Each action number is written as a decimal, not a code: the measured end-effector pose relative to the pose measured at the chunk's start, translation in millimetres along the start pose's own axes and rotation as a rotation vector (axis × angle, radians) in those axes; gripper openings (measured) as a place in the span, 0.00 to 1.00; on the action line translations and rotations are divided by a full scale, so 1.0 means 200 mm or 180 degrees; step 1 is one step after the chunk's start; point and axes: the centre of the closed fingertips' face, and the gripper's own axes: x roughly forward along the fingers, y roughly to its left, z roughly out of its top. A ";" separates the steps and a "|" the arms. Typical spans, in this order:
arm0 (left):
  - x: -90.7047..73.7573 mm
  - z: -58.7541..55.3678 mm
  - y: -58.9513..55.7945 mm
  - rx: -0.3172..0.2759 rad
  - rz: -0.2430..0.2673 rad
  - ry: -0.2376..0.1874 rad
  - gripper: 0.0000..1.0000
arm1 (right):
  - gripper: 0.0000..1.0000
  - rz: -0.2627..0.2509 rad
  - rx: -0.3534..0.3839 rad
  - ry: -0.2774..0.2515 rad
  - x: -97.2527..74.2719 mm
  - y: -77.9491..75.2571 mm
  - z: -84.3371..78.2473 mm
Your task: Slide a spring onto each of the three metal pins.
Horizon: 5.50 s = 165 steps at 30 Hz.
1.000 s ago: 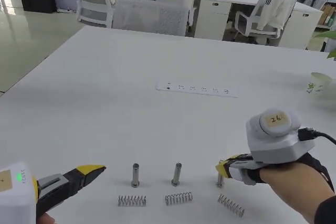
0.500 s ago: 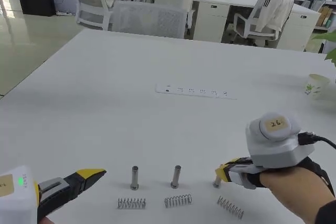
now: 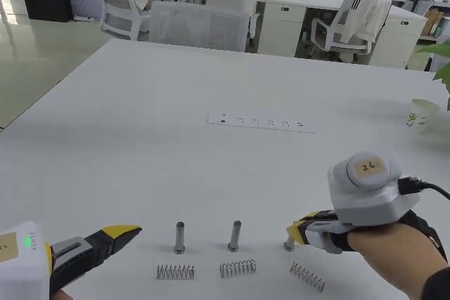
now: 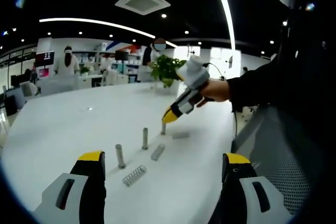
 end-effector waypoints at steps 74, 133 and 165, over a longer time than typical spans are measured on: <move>0.07 0.02 -0.08 0.0068 -0.0331 -0.0046 0.88 | 0.09 0.0218 -0.0419 0.0643 -0.09 0.09 -0.41; 0.15 0.07 -0.08 0.0195 -0.0600 -0.0050 0.67 | 0.07 0.0864 -0.1128 0.0526 -0.25 0.41 -0.18; 0.18 0.07 -0.15 0.0358 -0.0860 -0.0096 0.34 | 0.07 0.1396 -0.1960 0.0373 -0.30 0.72 0.00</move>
